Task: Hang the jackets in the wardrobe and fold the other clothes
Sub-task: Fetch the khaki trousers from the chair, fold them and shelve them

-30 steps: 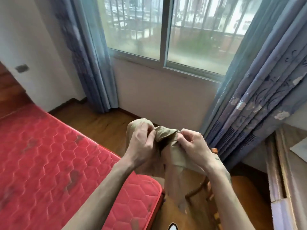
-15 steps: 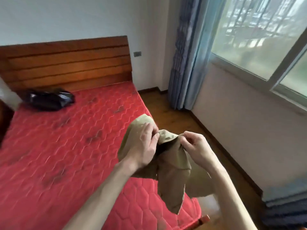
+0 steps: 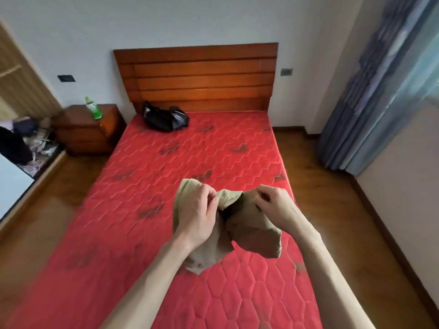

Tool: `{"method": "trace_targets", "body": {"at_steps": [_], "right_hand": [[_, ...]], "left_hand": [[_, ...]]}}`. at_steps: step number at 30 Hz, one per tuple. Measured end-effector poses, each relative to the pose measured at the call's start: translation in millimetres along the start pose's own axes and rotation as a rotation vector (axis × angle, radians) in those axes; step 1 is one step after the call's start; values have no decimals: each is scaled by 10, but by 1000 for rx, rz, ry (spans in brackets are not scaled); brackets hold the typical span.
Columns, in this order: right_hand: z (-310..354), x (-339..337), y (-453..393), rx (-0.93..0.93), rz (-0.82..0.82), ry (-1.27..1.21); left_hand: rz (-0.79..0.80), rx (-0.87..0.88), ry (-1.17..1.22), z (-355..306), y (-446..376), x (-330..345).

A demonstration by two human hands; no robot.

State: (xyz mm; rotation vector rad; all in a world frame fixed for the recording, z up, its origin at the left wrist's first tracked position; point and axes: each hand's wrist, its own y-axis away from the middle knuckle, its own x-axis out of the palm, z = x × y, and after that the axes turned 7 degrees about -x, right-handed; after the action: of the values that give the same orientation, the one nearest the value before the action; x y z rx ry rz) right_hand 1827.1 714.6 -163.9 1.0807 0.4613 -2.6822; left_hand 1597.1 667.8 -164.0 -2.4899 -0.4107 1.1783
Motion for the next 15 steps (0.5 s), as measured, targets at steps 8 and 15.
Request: {"method": "trace_targets", "body": {"at_steps": [8, 15], "right_hand": [[-67, 994, -554, -34, 323, 261], [-564, 1962, -581, 91, 440, 335]], "left_hand": [[91, -179, -53, 946, -15, 265], [415, -363, -10, 1942, 181, 979]]}}
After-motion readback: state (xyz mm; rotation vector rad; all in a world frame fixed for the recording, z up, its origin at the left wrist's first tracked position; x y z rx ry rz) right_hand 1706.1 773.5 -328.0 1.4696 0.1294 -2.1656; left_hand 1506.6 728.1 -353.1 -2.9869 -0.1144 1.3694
